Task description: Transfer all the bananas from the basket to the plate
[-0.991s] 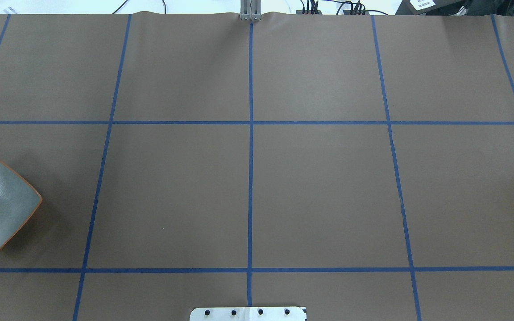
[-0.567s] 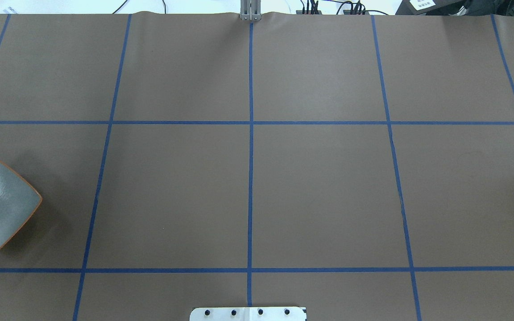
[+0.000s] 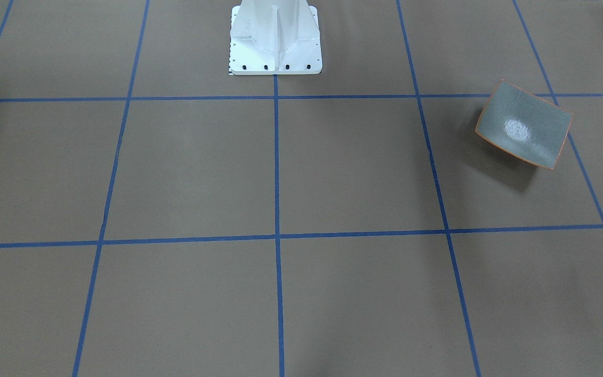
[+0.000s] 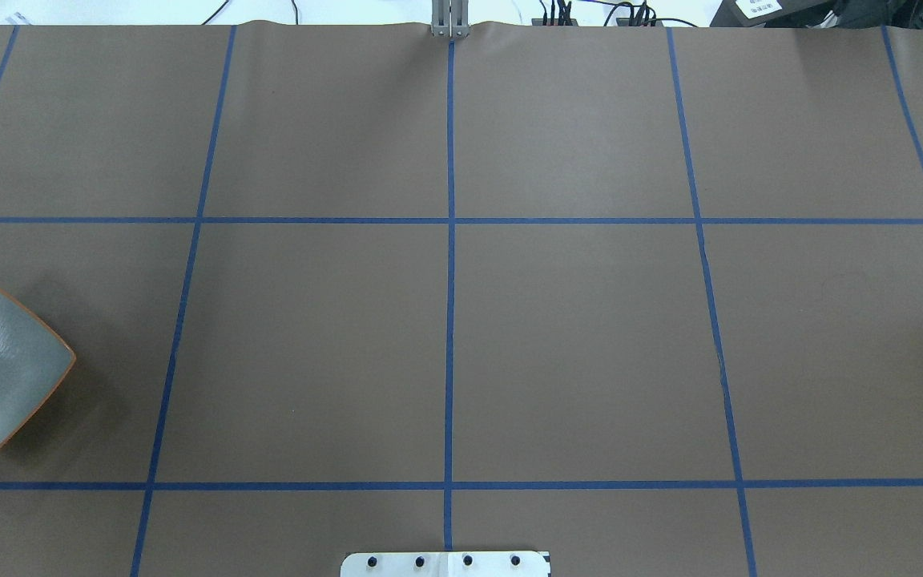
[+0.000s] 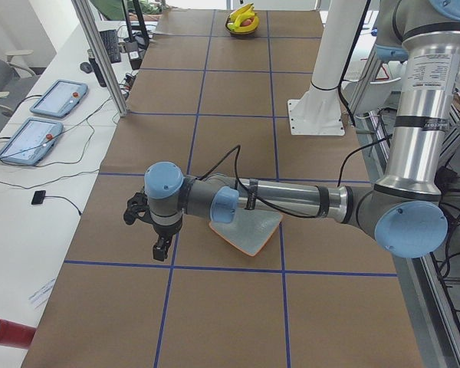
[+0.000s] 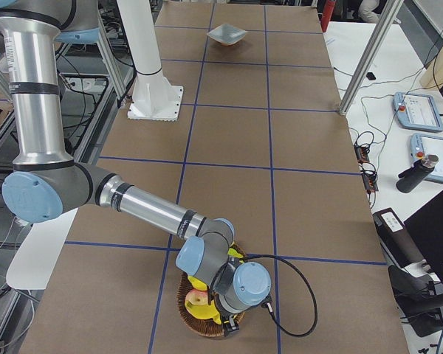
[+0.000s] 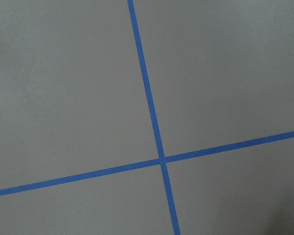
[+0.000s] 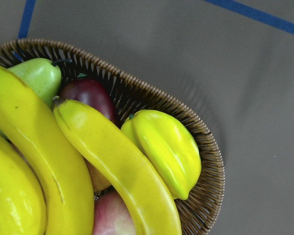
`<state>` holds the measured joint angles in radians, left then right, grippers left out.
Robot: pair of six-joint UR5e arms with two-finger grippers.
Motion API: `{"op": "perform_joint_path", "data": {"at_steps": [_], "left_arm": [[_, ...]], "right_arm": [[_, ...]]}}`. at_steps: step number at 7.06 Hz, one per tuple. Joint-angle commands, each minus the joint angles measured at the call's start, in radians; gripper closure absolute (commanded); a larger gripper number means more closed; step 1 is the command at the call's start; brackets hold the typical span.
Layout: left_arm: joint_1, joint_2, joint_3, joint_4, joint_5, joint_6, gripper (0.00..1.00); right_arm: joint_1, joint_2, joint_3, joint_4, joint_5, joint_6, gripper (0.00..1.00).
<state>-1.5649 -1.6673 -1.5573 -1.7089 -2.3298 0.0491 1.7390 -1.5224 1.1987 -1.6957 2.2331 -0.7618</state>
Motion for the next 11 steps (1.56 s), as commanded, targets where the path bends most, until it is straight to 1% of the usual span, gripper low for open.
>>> {"op": "perform_joint_path", "data": {"at_steps": [1, 5, 7, 8, 10, 11], "left_arm": [[0.0, 0.0, 0.0, 0.0, 0.0, 0.002, 0.0], [0.002, 0.0, -0.012, -0.008, 0.0, 0.002, 0.0], [0.002, 0.0, -0.013, -0.009, 0.0, 0.002, 0.0], [0.002, 0.0, -0.013, -0.009, 0.0, 0.002, 0.0], [0.002, 0.0, -0.024, -0.008, 0.0, 0.0, 0.0], [0.003, 0.0, -0.026, -0.008, 0.0, 0.0, 0.0]], "right_arm": [[-0.006, -0.021, -0.014, -0.001, 0.005, -0.004, 0.01], [-0.042, -0.044, -0.014, -0.001, 0.019, -0.004, 0.02], [-0.055, -0.042, -0.034, -0.001, 0.017, -0.004, 0.04], [-0.059, -0.039, -0.034, 0.001, 0.017, -0.004, 0.12], [-0.064, -0.029, -0.037, -0.001, 0.016, -0.002, 0.22], [-0.064, -0.027, -0.045, -0.001, 0.016, -0.004, 0.3]]}}
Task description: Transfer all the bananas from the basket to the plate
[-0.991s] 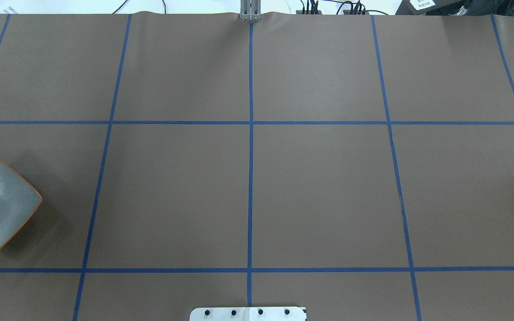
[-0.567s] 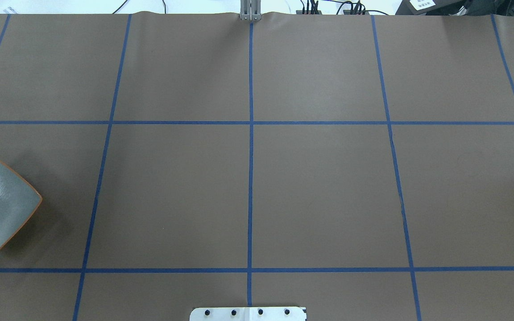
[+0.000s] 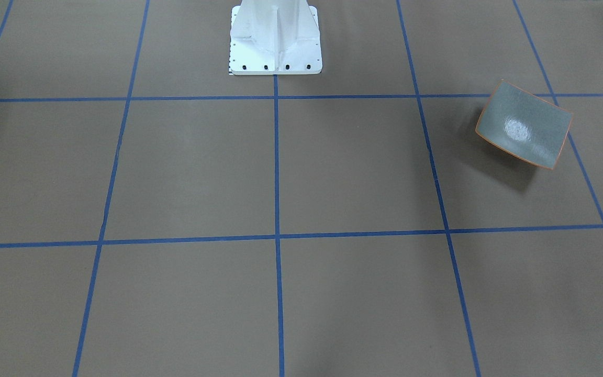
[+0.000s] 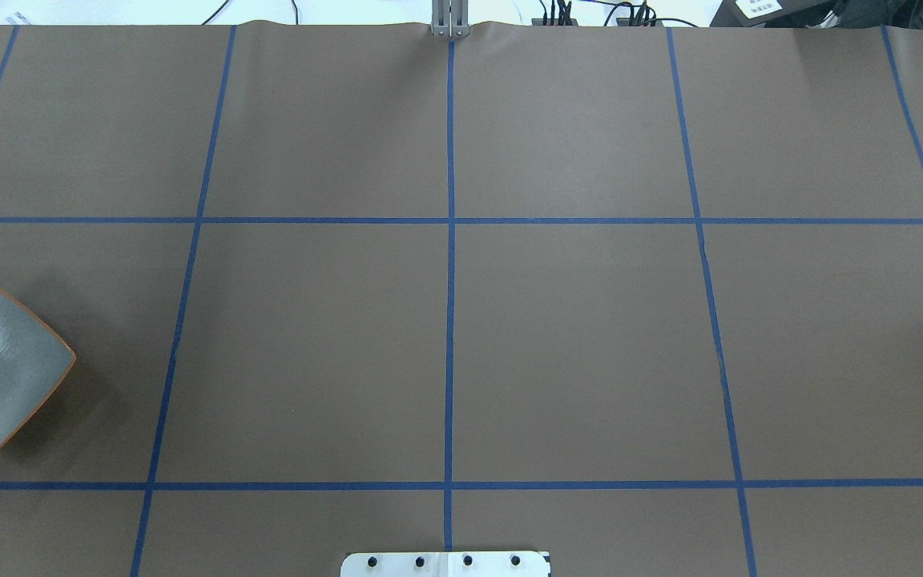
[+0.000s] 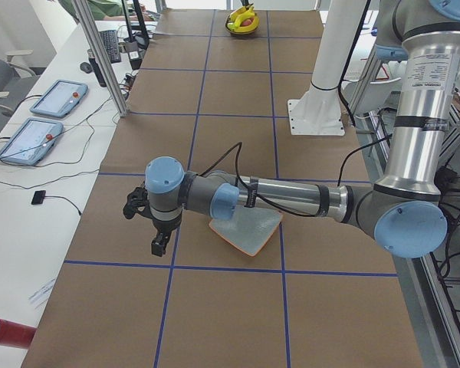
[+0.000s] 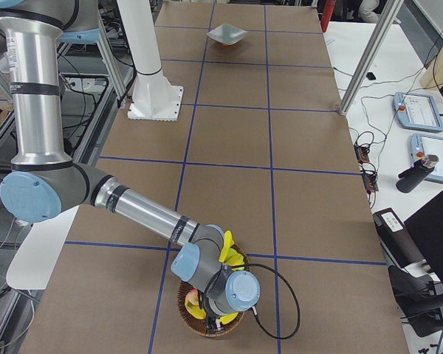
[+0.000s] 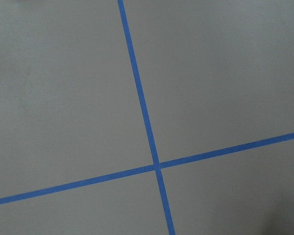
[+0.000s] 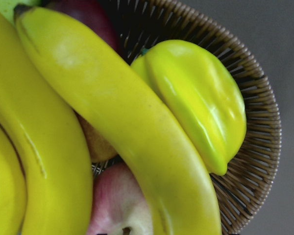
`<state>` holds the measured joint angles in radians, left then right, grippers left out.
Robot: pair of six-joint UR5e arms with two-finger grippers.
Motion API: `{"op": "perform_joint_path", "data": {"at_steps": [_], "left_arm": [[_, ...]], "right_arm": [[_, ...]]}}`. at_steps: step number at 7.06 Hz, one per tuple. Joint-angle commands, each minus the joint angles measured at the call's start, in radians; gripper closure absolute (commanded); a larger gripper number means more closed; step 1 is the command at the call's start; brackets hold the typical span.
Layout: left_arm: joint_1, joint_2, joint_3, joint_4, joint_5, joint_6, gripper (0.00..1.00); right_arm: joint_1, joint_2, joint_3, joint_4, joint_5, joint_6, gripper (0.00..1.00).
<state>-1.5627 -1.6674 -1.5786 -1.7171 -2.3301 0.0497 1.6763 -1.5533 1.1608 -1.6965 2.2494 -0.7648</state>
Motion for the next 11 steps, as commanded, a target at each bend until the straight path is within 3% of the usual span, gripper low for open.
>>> {"op": "perform_joint_path", "data": {"at_steps": [1, 3, 4, 5, 6, 8, 11], "left_arm": [[0.001, 0.0, -0.004, 0.001, -0.002, -0.001, 0.0], [0.001, 0.0, -0.004, 0.001, -0.002, -0.001, 0.0], [0.001, 0.002, -0.007, 0.001, -0.002, -0.001, 0.0], [0.001, 0.002, -0.007, 0.001, -0.002, -0.001, 0.0], [0.001, 0.002, -0.009, -0.001, -0.002, 0.001, 0.0], [0.001, 0.002, -0.009, -0.001, -0.002, 0.001, 0.0], [0.004, 0.002, -0.009, -0.001, -0.002, 0.001, 0.0]], "right_arm": [[-0.001, 0.006, -0.009, 0.0, -0.002, -0.001, 0.38], [-0.001, 0.006, -0.015, 0.001, -0.002, -0.004, 0.53], [-0.001, 0.004, -0.015, 0.001, -0.002, -0.004, 0.68], [-0.001, 0.004, -0.013, 0.001, -0.004, -0.004, 0.9], [-0.001, 0.007, -0.007, 0.0, -0.004, 0.002, 1.0], [0.008, 0.033, -0.006, -0.008, -0.004, 0.015, 1.0], [0.115, 0.047, 0.003, -0.009, -0.007, 0.018, 1.0]]}}
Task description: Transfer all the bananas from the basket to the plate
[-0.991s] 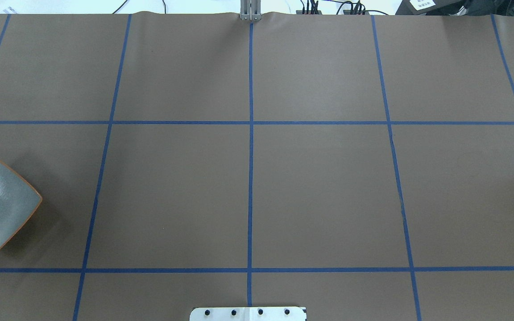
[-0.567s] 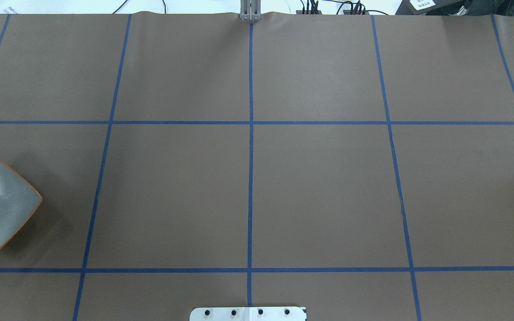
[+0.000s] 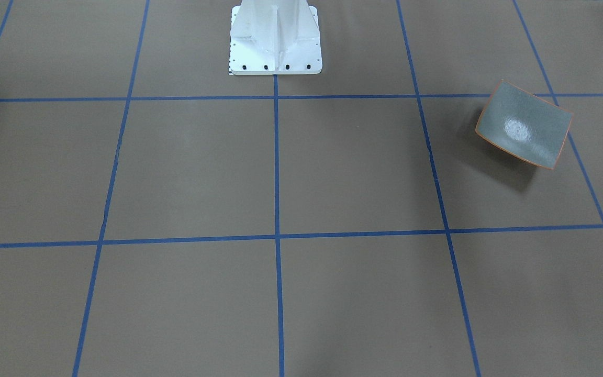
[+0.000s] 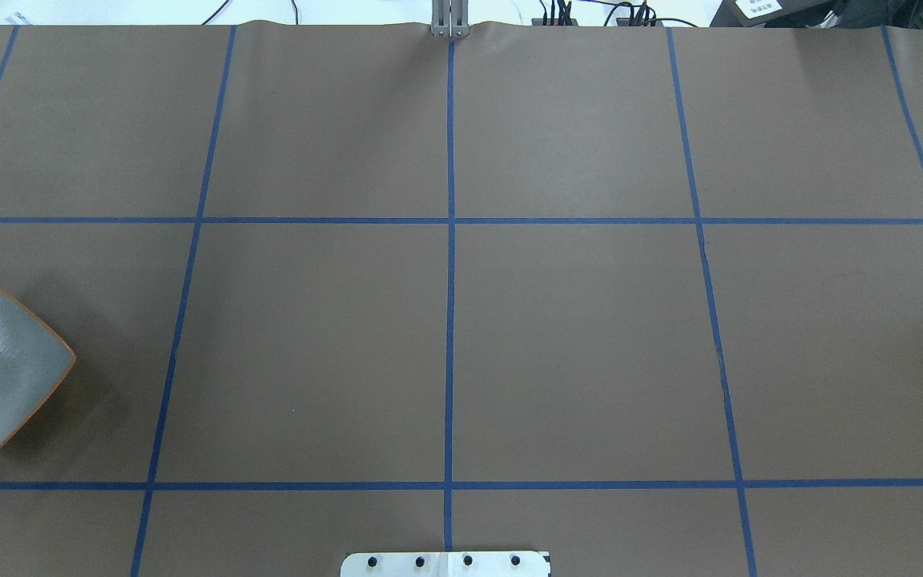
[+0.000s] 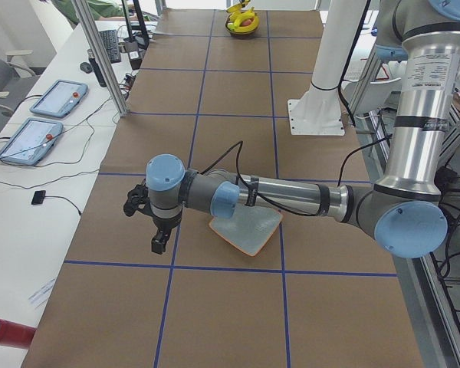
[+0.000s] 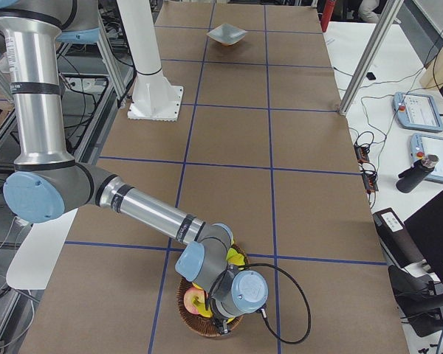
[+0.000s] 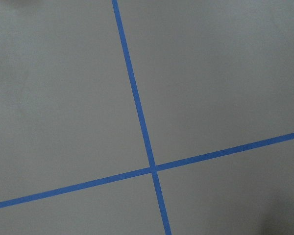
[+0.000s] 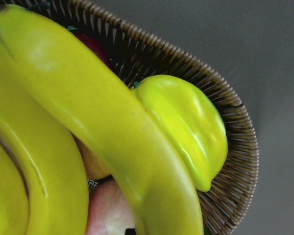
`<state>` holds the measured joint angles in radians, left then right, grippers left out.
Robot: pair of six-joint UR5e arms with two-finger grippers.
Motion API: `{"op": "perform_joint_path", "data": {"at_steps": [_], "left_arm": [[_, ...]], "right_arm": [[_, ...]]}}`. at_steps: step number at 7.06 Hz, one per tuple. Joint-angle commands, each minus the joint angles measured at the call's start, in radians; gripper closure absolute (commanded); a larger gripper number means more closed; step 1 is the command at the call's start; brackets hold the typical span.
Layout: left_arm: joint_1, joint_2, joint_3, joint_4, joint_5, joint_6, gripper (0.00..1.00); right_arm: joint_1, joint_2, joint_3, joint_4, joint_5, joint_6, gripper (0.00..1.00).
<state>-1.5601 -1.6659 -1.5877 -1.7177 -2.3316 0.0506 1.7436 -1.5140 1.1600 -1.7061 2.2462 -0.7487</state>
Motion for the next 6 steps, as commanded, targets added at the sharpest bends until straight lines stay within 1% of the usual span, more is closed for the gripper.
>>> {"op": "perform_joint_path", "data": {"at_steps": [1, 2, 3, 4, 5, 6], "left_arm": [[0.005, 0.0, -0.003, 0.0, 0.0, 0.0, 0.0], [0.006, -0.006, -0.006, 0.0, 0.0, -0.002, 0.0], [0.008, -0.026, 0.001, 0.003, 0.0, -0.005, 0.0], [0.02, -0.037, -0.005, 0.001, 0.0, -0.061, 0.0], [0.025, -0.041, -0.008, -0.029, -0.002, -0.101, 0.0], [0.052, -0.043, 0.001, -0.089, 0.0, -0.183, 0.0]], "right_arm": [[0.094, 0.015, 0.012, 0.0, 0.009, 0.002, 1.0], [0.096, 0.023, 0.059, 0.011, 0.021, 0.006, 1.0], [0.082, 0.053, 0.119, 0.014, 0.021, 0.152, 1.0], [0.007, 0.098, 0.189, 0.011, 0.032, 0.293, 1.0], [-0.086, 0.121, 0.243, 0.013, 0.093, 0.412, 1.0], [-0.166, 0.164, 0.283, 0.014, 0.149, 0.519, 1.0]]}}
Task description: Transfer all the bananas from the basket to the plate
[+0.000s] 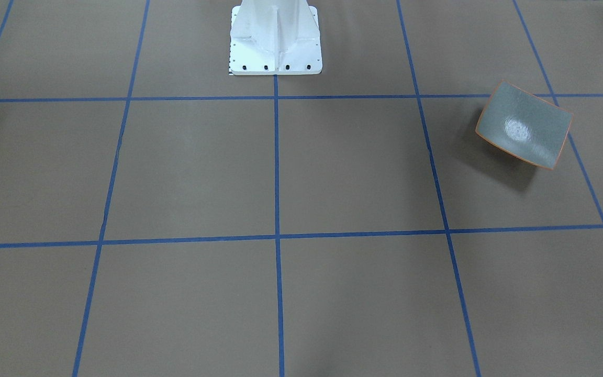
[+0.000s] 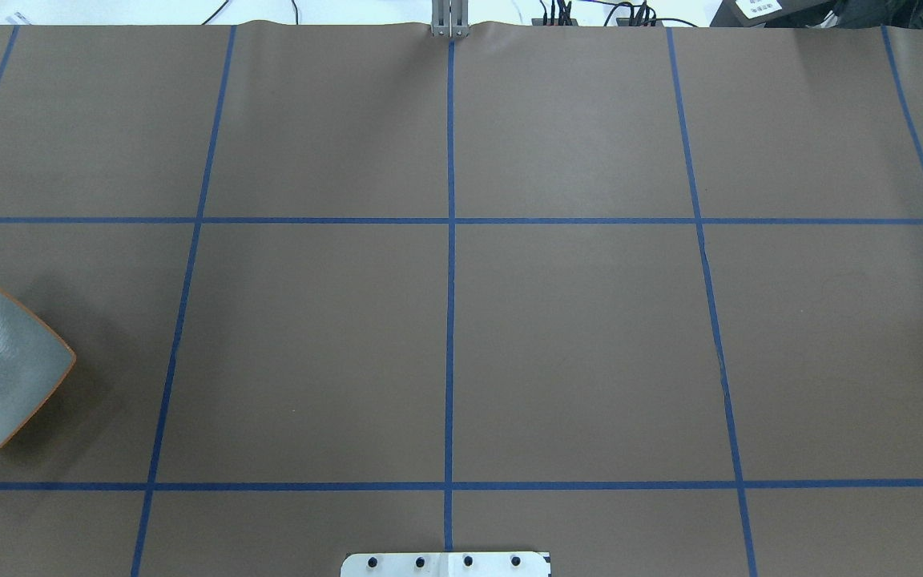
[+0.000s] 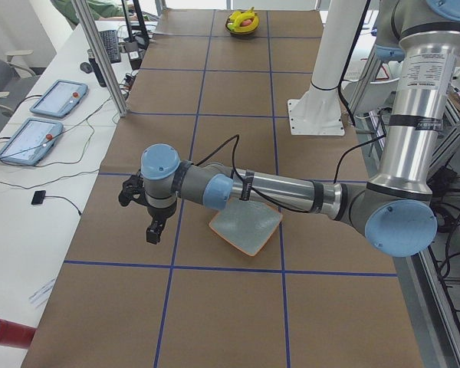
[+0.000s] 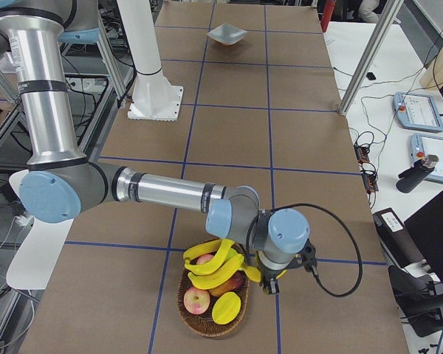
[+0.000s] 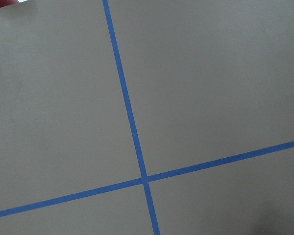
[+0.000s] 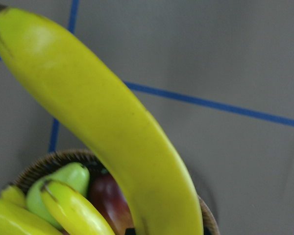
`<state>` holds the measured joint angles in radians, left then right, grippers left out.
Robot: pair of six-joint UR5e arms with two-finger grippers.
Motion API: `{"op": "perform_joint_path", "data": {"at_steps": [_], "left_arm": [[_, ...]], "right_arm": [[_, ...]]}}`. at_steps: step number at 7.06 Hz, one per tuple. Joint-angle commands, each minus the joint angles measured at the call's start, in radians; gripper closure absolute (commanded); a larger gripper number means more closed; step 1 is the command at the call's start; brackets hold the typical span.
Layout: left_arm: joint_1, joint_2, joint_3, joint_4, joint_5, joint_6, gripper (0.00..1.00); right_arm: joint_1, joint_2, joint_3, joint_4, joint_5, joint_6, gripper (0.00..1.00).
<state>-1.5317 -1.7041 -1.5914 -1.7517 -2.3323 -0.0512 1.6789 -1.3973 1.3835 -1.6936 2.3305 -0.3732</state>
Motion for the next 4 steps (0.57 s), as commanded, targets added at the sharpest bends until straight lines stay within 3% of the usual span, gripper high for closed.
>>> {"op": "perform_joint_path", "data": {"at_steps": [1, 4], "left_arm": [[0.071, -0.005, 0.005, -0.121, 0.001, -0.208, 0.0], [0.163, -0.093, -0.004, -0.284, -0.019, -0.581, 0.0]], "right_arm": [[-0.179, 0.079, 0.122, 0.0, 0.07, 0.231, 1.0], [-0.406, 0.181, 0.265, 0.002, 0.145, 0.629, 1.0]]}}
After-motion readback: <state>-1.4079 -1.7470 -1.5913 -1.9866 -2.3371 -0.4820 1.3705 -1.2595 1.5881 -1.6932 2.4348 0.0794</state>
